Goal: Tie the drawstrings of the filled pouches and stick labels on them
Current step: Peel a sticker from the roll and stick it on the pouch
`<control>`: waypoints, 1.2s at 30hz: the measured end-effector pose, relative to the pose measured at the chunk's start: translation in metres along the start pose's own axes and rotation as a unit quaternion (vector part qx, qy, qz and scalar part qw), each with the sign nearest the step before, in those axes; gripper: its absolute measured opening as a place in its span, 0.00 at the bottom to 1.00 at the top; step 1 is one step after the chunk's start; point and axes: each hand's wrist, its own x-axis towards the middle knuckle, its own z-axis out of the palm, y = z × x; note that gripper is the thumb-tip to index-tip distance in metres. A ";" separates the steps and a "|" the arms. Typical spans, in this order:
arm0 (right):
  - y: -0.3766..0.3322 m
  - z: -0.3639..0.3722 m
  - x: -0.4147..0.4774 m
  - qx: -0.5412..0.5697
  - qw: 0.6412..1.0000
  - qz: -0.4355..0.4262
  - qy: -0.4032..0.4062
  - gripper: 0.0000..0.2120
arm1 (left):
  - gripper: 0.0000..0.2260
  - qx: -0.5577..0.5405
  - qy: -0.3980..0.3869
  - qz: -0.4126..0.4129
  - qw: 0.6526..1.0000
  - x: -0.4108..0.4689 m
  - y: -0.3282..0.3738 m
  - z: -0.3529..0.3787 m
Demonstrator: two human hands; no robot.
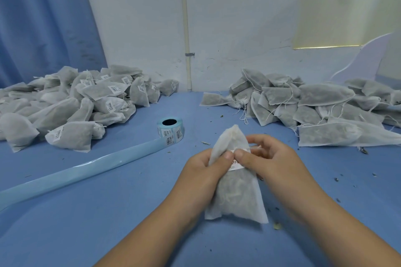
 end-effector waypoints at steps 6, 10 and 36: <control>0.003 -0.006 0.003 0.135 0.988 0.077 -0.003 0.15 | 0.13 -0.006 -0.083 0.010 0.997 0.000 -0.002 -0.005; 0.005 -0.004 0.002 0.113 0.991 0.068 0.009 0.15 | 0.13 -0.038 -0.077 -0.008 0.996 0.000 -0.003 -0.004; -0.003 0.064 0.039 0.144 0.973 0.164 -0.076 0.03 | 0.15 -0.150 0.305 -0.029 0.940 0.043 -0.002 -0.087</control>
